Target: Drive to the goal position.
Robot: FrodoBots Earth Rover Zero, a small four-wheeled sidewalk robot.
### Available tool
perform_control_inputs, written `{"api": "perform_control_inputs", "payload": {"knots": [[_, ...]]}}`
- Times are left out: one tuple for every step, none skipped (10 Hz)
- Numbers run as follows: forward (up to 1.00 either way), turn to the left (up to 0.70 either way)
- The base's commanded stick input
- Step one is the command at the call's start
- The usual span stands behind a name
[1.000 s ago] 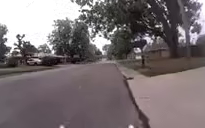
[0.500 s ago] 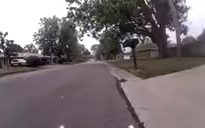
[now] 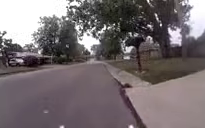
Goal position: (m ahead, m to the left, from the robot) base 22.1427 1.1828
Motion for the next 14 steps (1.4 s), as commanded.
{"api": "perform_control_inputs", "payload": {"knots": [[1.0,0.0],[1.0,0.0],[1.0,0.0],[1.0,0.0],[1.0,0.0],[1.0,0.0],[1.0,0.0],[1.0,0.0],[1.0,0.0],[1.0,0.0],[1.0,0.0],[1.0,0.0],[1.0,0.0],[1.0,0.0]]}}
